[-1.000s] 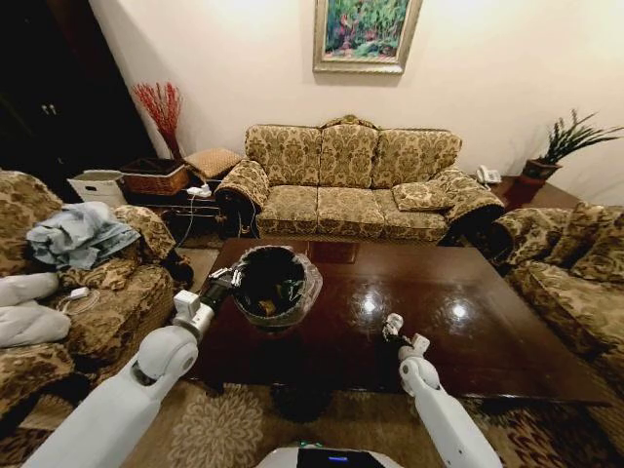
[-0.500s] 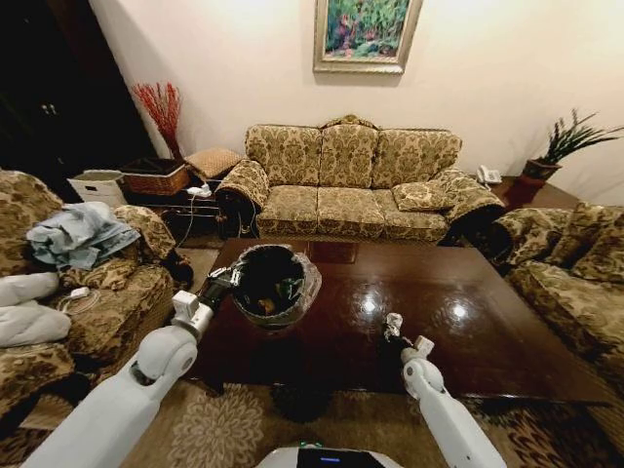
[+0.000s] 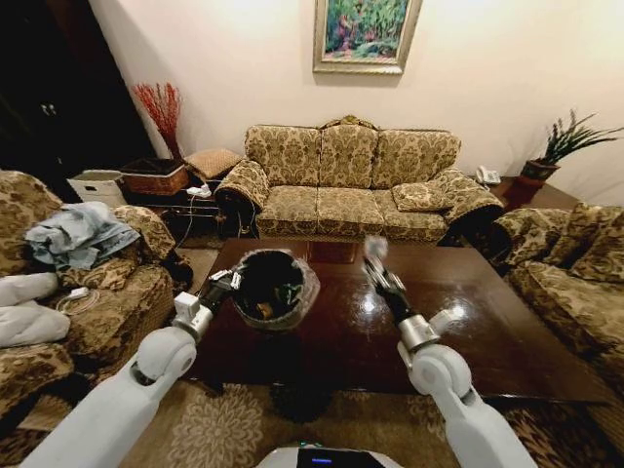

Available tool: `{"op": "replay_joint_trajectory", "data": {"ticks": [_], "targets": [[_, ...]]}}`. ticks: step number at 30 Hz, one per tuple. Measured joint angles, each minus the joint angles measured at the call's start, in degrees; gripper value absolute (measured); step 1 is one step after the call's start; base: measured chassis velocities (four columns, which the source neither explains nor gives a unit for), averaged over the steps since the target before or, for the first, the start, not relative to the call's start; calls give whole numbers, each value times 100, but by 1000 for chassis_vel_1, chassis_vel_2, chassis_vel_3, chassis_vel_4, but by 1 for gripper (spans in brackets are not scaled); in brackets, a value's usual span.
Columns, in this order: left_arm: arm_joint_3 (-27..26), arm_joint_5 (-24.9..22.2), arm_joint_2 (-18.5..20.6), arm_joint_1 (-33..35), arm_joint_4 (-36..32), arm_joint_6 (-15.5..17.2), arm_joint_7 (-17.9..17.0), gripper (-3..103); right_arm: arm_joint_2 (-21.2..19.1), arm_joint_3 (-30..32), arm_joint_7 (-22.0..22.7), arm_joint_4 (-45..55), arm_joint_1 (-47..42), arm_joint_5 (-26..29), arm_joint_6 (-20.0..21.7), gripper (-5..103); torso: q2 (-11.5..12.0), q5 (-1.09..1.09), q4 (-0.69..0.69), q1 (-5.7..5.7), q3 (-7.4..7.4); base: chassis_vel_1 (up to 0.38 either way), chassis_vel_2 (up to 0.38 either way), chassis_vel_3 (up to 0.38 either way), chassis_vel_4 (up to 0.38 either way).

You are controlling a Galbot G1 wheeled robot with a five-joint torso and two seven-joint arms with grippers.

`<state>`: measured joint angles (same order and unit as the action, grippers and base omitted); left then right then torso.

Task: Move to the front of the table and place the trash on the table into the trash bin.

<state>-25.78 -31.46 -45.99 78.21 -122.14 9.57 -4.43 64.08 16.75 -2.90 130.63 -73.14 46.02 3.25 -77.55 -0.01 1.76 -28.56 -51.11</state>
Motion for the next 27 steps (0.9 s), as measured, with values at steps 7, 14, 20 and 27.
{"op": "replay_joint_trajectory", "data": {"ticks": [7, 14, 20, 27], "targets": [[116, 43, 76, 127, -318, 10, 245, 4, -145, -709, -1007, -231, 203, -705, -477, 44, 0, 2, 1, 0, 0, 0, 0, 0, 0], [104, 40, 101, 225, -556, 119, 283, 4, -163, -978, -1270, -738, 263, -1147, -604, 41, 2, 2, 0, -1, -1, 0, 0, 0, 0], [79, 52, 124, 315, -623, 115, 305, 4, -172, -988, -1322, -739, 222, -1270, -550, 63, 1, 1, 0, -1, -1, 0, 0, 0, 0], [43, 64, 61, 366, -616, 103, 345, 4, -169, -900, -1320, -540, 136, -1265, -561, 90, 1, 1, 0, -1, -1, 0, 0, 0, 0]]}}
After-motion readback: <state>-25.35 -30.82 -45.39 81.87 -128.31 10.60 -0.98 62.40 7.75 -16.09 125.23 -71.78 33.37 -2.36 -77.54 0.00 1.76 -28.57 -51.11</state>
